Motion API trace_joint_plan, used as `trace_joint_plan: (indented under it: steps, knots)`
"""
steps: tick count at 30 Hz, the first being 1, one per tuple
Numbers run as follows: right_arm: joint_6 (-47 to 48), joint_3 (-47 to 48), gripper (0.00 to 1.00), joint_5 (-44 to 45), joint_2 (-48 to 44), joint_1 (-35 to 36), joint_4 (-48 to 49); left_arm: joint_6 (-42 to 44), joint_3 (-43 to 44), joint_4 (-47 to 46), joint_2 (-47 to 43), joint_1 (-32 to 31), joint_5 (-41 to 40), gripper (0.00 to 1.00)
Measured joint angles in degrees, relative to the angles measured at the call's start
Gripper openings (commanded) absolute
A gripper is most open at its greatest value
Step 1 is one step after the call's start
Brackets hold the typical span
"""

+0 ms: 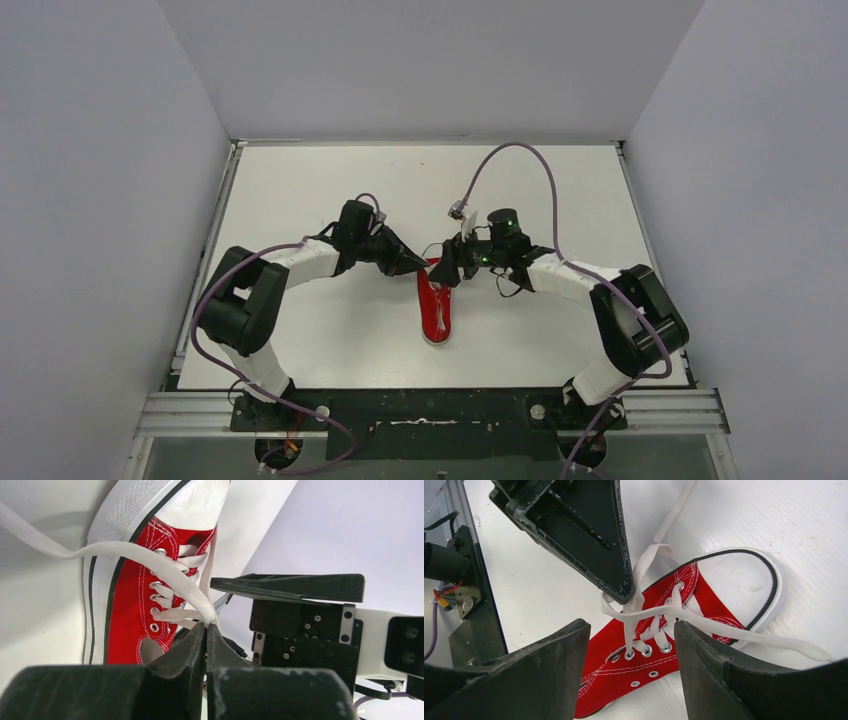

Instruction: Tie the shoes

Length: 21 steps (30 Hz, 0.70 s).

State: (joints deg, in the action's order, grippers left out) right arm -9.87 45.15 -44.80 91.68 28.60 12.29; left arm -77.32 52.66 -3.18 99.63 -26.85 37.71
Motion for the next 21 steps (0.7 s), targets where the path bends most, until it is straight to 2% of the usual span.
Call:
trace_joint_plan:
  steps: [12,21]
  knots:
    - [4.3,4.4,0.56,0.8,0.1,1.2,-3.4,-0.5,-0.7,-0.6,0.0,0.3,0.1,0.0]
    - [4.6,4.5,0.55,0.4,1.9,2.0,-3.8,-0.7,-0.7,-0.9,0.0,0.3,0.0,0.0]
